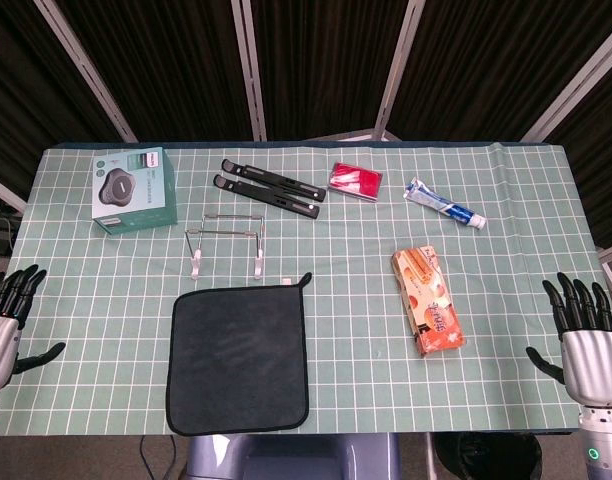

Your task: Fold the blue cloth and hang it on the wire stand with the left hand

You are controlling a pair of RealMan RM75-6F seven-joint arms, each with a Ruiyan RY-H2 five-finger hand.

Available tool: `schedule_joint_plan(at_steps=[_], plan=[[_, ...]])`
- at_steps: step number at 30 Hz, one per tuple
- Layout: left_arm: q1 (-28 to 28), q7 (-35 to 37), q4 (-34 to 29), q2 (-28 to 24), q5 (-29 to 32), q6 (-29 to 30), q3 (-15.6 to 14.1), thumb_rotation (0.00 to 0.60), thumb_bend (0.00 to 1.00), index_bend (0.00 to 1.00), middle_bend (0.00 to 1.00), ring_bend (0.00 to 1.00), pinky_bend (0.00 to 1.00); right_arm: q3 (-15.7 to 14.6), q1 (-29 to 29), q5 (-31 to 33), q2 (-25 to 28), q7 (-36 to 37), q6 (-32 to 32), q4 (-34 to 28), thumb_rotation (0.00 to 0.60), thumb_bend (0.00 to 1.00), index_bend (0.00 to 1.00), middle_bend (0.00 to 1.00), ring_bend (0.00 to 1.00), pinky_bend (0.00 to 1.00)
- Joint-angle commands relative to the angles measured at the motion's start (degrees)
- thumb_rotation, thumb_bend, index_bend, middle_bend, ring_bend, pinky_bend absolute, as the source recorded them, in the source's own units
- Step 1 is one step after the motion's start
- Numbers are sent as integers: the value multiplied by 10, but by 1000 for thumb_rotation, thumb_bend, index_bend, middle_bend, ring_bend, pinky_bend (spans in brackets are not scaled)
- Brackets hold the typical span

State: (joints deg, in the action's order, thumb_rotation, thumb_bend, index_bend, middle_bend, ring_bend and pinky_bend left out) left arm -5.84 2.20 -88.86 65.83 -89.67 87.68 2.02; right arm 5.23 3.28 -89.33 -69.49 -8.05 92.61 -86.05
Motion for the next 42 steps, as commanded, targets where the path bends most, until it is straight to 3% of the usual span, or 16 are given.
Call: schedule_joint_plan(at_steps=[1,10,15,17,20,24,30,42], plan=[[-1,-6,0,1,2,-2,-1,600,0,0,0,0,0,0,-1,0,2,-2,0,-1,600,0,0,0,0,0],[-32,-16,-2,6,-33,-44,-13,600,0,0,0,0,0,-3,-1,3,11,2,-9,-11,600,0,0,0,0,0],[-100,-147,-26,36,-55,-129,1,600,5,6,0,0,0,-1,4,24,16,12,-35,-18,600,0,0,0,0,0],[-128,-184,-39,50,-61,-166,6,600,71,55,0,0,0,2,6,34,18,14,-43,-21,600,0,0,0,0,0],[-178,-225,-57,77,-67,-236,14,600,265,163,0,0,0,7,7,48,20,17,-50,-24,600,0,0,0,0,0],[-236,-260,-76,109,-54,-318,29,600,369,265,0,0,0,13,8,55,19,28,-51,-18,600,0,0,0,0,0],[-306,-291,-80,159,-33,-403,49,600,451,323,0,0,0,22,8,80,17,34,-60,-1,600,0,0,0,0,0],[-390,-281,-15,241,-20,-479,49,600,467,342,0,0,0,32,10,116,14,39,-81,15,600,0,0,0,0,0]])
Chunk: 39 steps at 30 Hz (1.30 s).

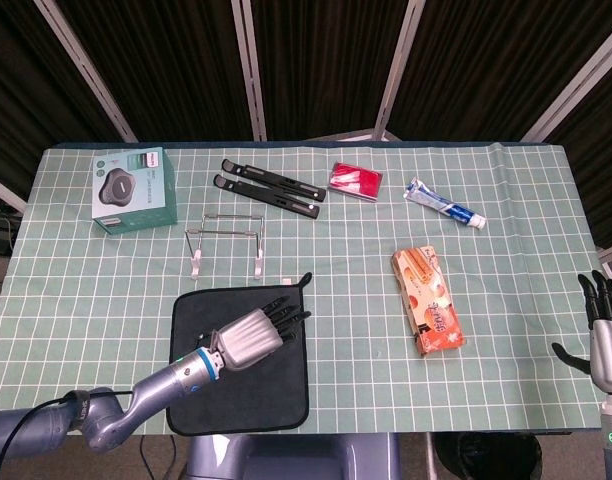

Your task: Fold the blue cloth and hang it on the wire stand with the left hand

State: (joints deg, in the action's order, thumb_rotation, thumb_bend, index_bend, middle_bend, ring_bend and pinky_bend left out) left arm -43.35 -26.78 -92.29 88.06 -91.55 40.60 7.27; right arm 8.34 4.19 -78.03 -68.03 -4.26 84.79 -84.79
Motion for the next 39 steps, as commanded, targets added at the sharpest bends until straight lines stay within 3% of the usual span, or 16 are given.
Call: schedule_joint_plan(at_steps=[1,14,39], plan=[[-18,13,25,24,-3,-8,-5,600,467,342,0,0,0,1,1,4,-1,2,-5,3,600,0,0,0,0,0],[-54,101,121,98,-19,2,-30,600,467,358,0,0,0,6,3,17,0,18,-17,12,600,0,0,0,0,0],[-75,135,231,160,-13,32,-54,600,465,369,0,0,0,6,0,15,5,32,-13,11,600,0,0,0,0,0]])
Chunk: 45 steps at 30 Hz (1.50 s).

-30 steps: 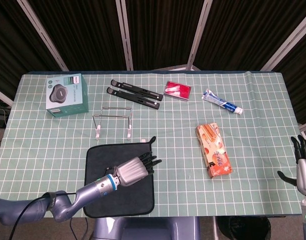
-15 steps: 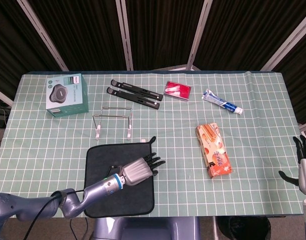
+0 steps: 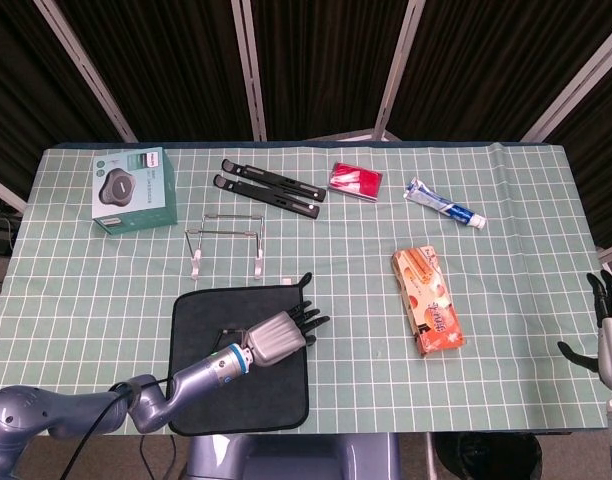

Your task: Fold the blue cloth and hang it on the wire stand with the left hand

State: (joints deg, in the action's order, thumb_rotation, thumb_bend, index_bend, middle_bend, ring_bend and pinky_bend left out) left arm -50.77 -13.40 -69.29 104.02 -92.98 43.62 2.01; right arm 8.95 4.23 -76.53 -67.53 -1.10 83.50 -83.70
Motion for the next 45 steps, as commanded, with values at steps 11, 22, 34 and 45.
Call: schedule_joint_plan(at_steps=[11,22,34,45], plan=[[-4,5,8,2,9,10,-8,600,466,505,0,0,0,-1,1,-1,-1,0,-2,2,600,0,0,0,0,0],[-4,16,6,-1,6,34,-13,600,466,517,0,0,0,-2,0,-3,0,0,1,0,600,0,0,0,0,0],[-7,20,5,-2,9,42,-17,600,467,541,0,0,0,-3,-1,-4,2,-1,1,-2,600,0,0,0,0,0],[-1,23,-12,-20,7,58,-25,600,576,620,0,0,0,-4,-2,-7,4,0,4,-5,600,0,0,0,0,0]])
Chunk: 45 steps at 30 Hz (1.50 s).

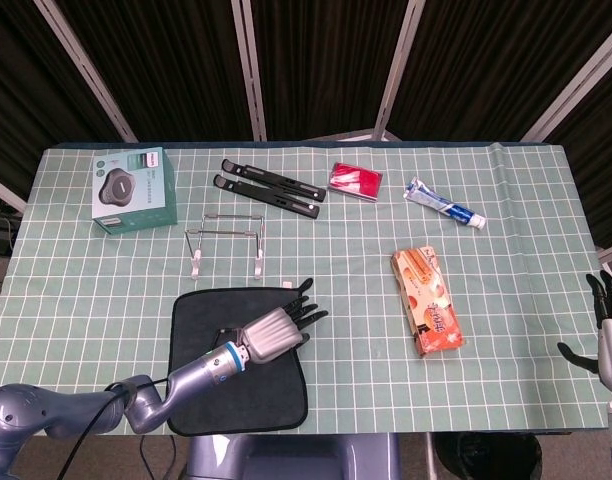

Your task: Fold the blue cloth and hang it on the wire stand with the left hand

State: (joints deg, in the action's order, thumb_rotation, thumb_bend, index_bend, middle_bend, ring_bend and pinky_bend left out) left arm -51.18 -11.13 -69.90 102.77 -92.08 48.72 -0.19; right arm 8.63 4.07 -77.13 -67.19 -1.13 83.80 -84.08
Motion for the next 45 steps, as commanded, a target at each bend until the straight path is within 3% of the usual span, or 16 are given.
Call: schedule_joint_plan(at_steps=[1,12,25,45], plan=[[6,0,-9,-12,-4,11,-5,600,577,623,0,0,0,-1,0,-2,1,0,1,-1,600,0,0,0,0,0],[41,29,-45,-73,-43,72,-51,600,577,635,0,0,0,-4,-3,-11,3,-3,9,-9,600,0,0,0,0,0],[86,82,-6,-128,-88,134,-113,600,579,642,0,0,0,-7,-3,-16,5,-7,11,-15,600,0,0,0,0,0],[119,123,36,-176,-144,181,-159,600,577,646,0,0,0,-7,-3,-18,6,-9,12,-20,600,0,0,0,0,0]])
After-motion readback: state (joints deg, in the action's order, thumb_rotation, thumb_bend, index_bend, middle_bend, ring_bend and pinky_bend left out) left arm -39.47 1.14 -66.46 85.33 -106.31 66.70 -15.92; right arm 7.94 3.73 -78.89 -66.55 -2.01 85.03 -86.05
